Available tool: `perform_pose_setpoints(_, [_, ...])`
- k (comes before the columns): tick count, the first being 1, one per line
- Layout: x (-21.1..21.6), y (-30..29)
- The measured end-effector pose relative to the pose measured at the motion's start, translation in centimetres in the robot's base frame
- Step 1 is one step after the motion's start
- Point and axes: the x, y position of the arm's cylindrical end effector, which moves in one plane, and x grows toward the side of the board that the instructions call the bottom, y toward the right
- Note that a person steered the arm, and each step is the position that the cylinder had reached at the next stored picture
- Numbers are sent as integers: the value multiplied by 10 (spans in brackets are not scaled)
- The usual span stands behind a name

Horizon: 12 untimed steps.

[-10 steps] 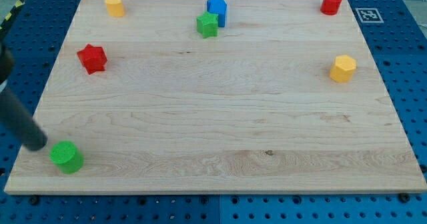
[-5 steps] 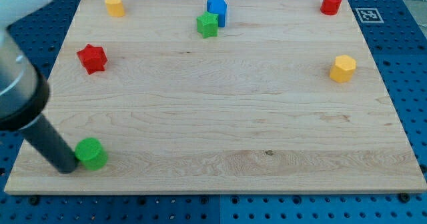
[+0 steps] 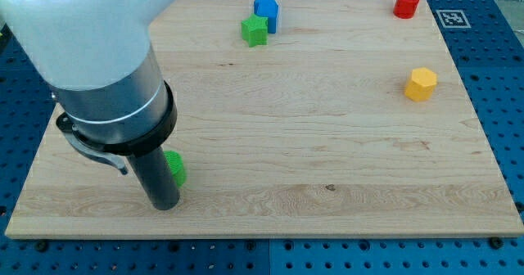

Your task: Slide the green circle towards the center

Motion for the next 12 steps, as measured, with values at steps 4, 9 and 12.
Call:
perform_pose_setpoints(4, [-15, -23])
perform_pose_setpoints(9, [-60, 26])
perform_pose_setpoints(12, [-109, 62])
